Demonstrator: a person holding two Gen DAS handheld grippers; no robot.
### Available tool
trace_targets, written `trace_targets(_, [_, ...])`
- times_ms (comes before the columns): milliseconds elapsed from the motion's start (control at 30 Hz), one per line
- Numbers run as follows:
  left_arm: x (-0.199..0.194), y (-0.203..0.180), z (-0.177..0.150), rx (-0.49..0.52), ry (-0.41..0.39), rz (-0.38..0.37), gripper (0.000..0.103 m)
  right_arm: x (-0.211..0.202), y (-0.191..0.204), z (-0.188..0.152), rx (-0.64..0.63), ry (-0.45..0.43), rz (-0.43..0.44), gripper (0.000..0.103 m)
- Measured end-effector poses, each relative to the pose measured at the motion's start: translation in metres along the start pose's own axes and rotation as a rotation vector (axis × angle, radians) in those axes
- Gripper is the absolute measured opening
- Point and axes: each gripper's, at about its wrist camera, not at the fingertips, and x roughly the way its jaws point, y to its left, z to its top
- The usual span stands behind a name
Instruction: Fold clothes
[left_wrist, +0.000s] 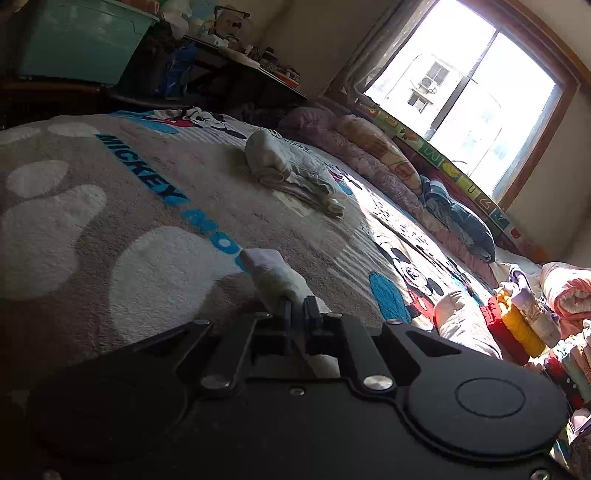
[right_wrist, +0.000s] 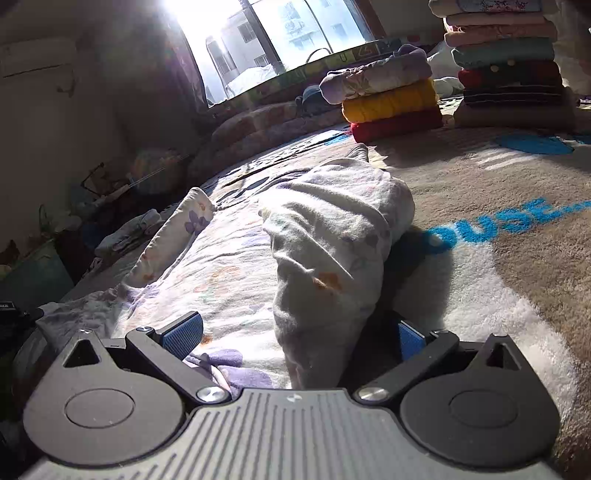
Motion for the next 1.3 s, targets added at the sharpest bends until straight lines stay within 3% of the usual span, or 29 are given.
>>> trace_targets(167, [0.006, 0.011, -0.007, -0.029, 0.065, 0.064, 0.006, 0.000, -0.001, 0.002, 0.002, 0.004, -0.005, 0.102])
trace_targets(233, [0.006, 0.016, -0.006, -0.062, 0.072, 0.110, 0.017, -0.002, 0.002, 0.003, -0.009, 0.008, -0.021, 0.098])
trace_targets(367, [-0.010, 0.007, 0.003, -0.011, -0.023, 0.201, 0.020, -0.012, 0.015, 0.005, -0.094, -0.011, -0.094, 0.091])
trace_targets(467, [-0.013, -0.011, 0.003, 0.054, -0.044, 0.151, 0.023, -0.021, 0.034, 0.011, -0.240, -0.056, -0.142, 0.082])
trace_targets(600, [0.000, -0.044, -0.011, 0.108, -0.003, 0.049, 0.049, -0.017, 0.062, 0.023, -0.426, -0.080, -0.164, 0.080])
trace_targets(767, [0.012, -0.083, -0.032, 0.214, 0.053, -0.053, 0.049, 0.005, 0.079, 0.042, -0.554, -0.042, -0.196, 0.074])
trace_targets(1000, [0.016, -0.115, -0.047, 0.311, 0.065, -0.137, 0.050, 0.060, 0.098, 0.058, -0.816, 0.106, -0.278, 0.071])
trace_targets(1067, [0.019, -0.118, -0.048, 0.313, 0.070, -0.146, 0.050, 0.078, 0.101, 0.063, -0.878, 0.151, -0.307, 0.067])
trace_targets(1100, [0.020, -0.119, -0.049, 0.314, 0.072, -0.149, 0.050, 0.087, 0.102, 0.065, -0.905, 0.174, -0.320, 0.058])
trace_targets(1133, [0.021, -0.120, -0.049, 0.314, 0.074, -0.150, 0.050, 0.093, 0.099, 0.069, -0.914, 0.191, -0.326, 0.045])
trace_targets(1200, [0.023, -0.121, -0.049, 0.307, 0.074, -0.150, 0.050, 0.095, 0.089, 0.081, -0.858, 0.200, -0.328, 0.036])
trace_targets(1300, [0.023, -0.121, -0.046, 0.285, 0.073, -0.159, 0.050, 0.078, 0.060, 0.103, -0.668, 0.139, -0.327, 0.033])
